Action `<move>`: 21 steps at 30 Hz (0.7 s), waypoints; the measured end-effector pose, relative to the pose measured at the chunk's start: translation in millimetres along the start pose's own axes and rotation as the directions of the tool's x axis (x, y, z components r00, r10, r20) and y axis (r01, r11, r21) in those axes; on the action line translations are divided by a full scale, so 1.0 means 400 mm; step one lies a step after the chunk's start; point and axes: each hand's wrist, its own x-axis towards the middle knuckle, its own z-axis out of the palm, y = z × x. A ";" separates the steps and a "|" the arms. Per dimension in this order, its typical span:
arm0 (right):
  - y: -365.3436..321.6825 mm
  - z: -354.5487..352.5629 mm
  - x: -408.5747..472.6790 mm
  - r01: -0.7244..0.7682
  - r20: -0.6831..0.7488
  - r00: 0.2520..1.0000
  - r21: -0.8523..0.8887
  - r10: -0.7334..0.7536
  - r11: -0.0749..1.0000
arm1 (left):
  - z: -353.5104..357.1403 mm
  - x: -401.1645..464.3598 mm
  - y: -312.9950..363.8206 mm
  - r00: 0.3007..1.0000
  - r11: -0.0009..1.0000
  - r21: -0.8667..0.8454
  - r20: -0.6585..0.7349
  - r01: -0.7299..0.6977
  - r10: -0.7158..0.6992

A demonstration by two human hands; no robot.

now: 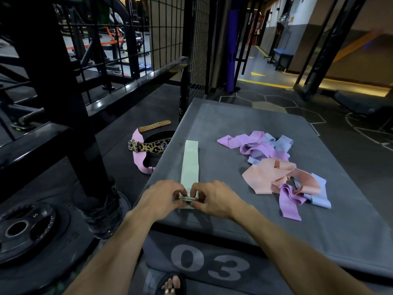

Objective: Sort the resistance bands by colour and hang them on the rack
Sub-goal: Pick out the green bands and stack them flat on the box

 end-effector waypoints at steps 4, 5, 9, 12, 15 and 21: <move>0.009 0.004 -0.003 0.026 0.021 0.999 0.003 -0.026 1.000 | -0.005 0.000 -0.013 0.997 0.999 -0.051 0.081 0.016 -0.012; 0.012 0.005 -0.002 0.028 0.026 0.999 0.004 -0.028 1.000 | -0.006 0.000 -0.016 0.996 0.997 -0.077 0.083 0.029 -0.023; 0.028 0.001 0.013 -0.049 0.018 0.999 0.056 0.048 0.997 | -0.001 0.009 -0.018 0.994 0.987 -0.141 0.085 0.075 -0.064; 0.047 -0.002 0.047 -0.197 0.014 0.979 0.317 0.204 0.928 | 0.013 0.031 -0.013 0.990 0.979 -0.150 0.041 0.140 -0.135; 0.059 0.001 0.099 -0.354 0.028 0.916 0.523 0.399 0.775 | 0.024 0.059 -0.002 0.974 0.959 -0.182 -0.027 0.217 -0.225; 0.091 0.013 0.210 -0.518 0.064 0.813 0.534 0.578 0.669 | 0.041 0.126 0.023 0.947 0.930 -0.282 -0.145 0.237 -0.285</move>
